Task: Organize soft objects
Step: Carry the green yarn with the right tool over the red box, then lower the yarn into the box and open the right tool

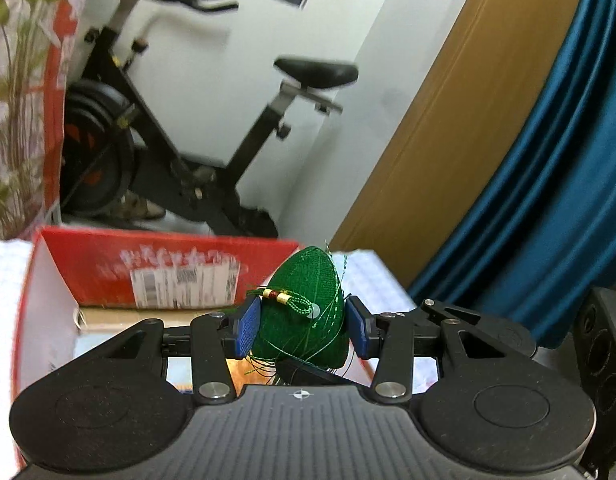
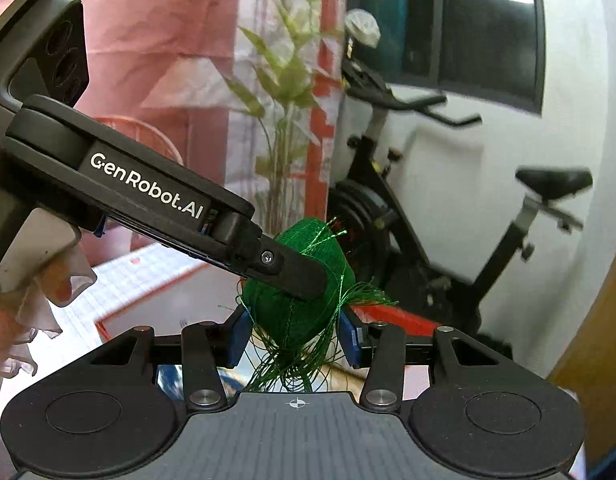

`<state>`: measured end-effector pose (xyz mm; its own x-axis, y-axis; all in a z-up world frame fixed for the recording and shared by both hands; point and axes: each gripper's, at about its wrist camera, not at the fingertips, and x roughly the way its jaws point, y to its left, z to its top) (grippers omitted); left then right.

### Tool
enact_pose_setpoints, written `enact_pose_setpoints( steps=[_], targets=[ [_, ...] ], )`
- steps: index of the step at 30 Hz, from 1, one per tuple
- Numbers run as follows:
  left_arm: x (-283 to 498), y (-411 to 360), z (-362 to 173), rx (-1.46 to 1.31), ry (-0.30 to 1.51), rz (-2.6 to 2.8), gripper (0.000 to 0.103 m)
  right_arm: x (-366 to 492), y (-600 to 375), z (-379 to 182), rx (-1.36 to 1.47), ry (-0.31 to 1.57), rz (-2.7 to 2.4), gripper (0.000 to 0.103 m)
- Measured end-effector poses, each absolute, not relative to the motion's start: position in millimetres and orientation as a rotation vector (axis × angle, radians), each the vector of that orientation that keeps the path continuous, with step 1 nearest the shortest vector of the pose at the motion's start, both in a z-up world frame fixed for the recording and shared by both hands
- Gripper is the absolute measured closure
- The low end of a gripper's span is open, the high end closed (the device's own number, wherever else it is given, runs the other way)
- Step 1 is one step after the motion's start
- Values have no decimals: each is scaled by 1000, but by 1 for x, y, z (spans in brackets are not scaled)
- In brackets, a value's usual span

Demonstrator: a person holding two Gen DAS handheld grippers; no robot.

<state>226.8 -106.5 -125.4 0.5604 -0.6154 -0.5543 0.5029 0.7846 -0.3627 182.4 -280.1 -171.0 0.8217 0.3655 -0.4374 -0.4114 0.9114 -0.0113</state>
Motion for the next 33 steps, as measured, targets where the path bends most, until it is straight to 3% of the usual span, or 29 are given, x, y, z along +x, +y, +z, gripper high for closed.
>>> enact_pose_setpoints(
  steps=[15, 33],
  targets=[
    [240, -124, -163, -127, 808, -633, 55, 193, -296, -226, -42, 562, 381, 56],
    [209, -94, -120, -32, 733, -533, 52, 157, -297, -209, -38, 585, 288, 52]
  ],
)
